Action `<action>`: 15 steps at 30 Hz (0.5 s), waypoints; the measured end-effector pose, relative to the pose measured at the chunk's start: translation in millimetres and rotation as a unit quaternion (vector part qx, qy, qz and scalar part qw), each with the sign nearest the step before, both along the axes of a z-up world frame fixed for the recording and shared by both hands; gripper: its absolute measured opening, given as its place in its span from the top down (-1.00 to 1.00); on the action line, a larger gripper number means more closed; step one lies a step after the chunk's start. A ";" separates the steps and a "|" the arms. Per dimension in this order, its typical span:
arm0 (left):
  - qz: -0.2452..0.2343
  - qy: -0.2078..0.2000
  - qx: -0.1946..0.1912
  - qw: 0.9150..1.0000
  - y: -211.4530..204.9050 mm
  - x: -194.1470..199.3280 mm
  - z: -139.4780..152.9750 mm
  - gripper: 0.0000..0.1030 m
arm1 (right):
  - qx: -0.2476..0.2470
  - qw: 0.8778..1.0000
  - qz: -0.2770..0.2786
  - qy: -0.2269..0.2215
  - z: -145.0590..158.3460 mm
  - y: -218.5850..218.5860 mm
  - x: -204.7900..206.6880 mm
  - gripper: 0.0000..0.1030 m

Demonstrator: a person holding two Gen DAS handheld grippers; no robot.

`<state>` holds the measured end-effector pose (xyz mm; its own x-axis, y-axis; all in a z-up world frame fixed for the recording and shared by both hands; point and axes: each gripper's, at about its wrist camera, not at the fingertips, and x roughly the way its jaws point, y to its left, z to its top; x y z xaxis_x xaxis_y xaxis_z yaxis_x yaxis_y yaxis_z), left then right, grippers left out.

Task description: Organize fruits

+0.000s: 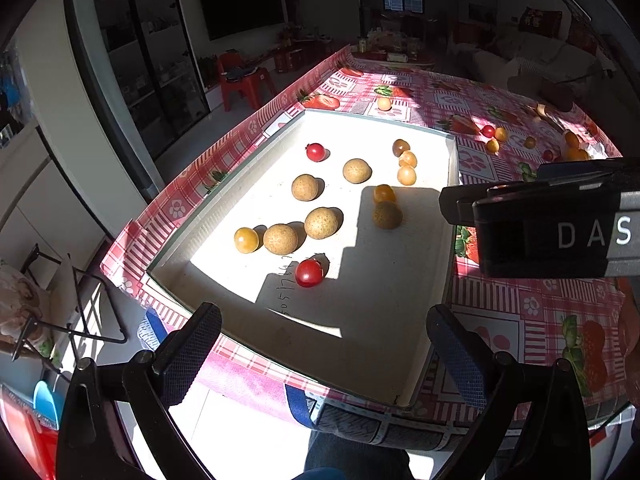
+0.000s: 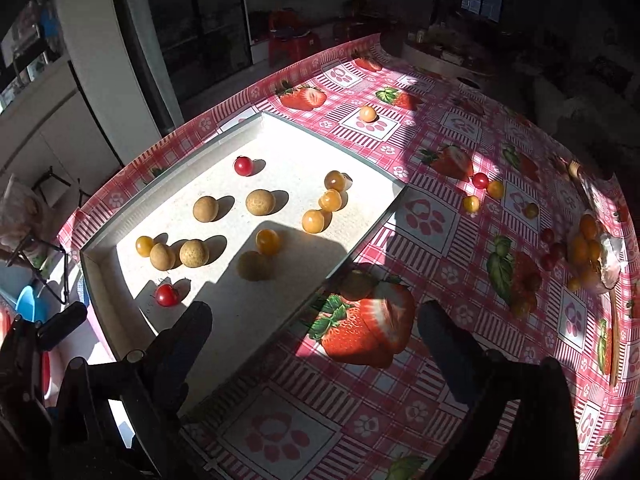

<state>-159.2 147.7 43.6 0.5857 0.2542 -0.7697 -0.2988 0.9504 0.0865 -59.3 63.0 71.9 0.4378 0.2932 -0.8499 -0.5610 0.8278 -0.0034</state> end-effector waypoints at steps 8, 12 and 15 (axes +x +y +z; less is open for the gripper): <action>-0.002 -0.003 0.008 1.000 -3.5 -5.9 4.0 -1.00 | 0.002 1.000 -0.002 -0.002 3.5 -3.5 -9.2 -0.99; -0.001 -0.005 0.008 1.000 -4.1 -7.7 5.7 -1.00 | 0.006 1.000 -0.001 -0.001 5.7 -5.0 -12.4 -0.99; 0.000 -0.005 0.011 1.000 -4.3 -8.4 6.8 -1.00 | 0.008 1.000 -0.001 -0.001 7.3 -5.1 -14.4 -0.99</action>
<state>-167.6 143.5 50.3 0.5940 0.2701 -0.7577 -0.2988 0.9486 0.1039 -73.6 57.9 79.2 0.4399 0.3066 -0.8441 -0.5595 0.8288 0.0094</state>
